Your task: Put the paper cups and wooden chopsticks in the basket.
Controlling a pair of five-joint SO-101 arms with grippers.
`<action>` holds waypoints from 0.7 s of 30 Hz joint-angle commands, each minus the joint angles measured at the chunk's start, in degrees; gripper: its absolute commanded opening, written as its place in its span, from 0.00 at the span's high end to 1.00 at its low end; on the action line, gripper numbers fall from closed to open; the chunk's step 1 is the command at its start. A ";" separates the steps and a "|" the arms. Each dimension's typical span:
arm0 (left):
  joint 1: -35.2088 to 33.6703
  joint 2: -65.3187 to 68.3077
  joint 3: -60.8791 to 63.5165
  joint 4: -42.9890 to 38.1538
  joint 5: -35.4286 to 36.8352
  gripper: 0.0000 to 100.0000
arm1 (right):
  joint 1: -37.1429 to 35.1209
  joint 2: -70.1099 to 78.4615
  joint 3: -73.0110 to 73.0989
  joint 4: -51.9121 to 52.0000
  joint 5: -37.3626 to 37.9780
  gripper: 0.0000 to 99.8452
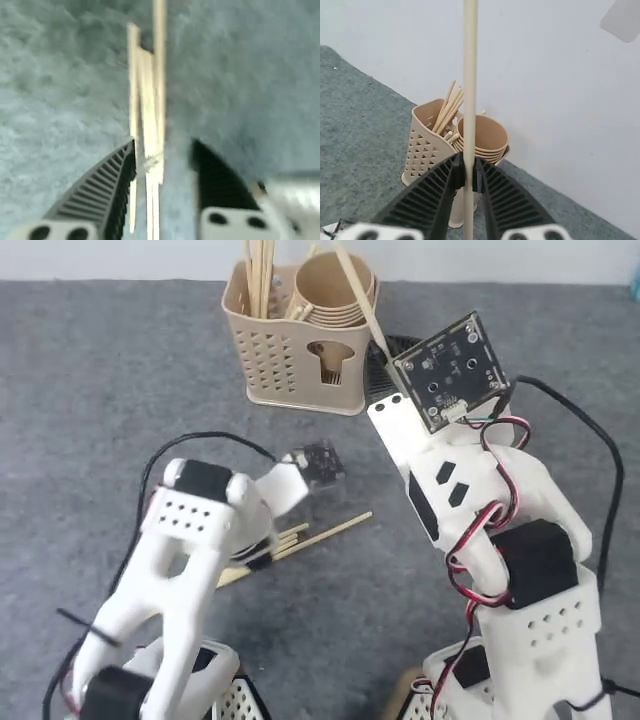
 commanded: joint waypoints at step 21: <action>-0.62 32.53 -5.05 -16.79 -2.20 0.99 | 0.75 -1.54 -0.53 -1.19 -0.97 0.99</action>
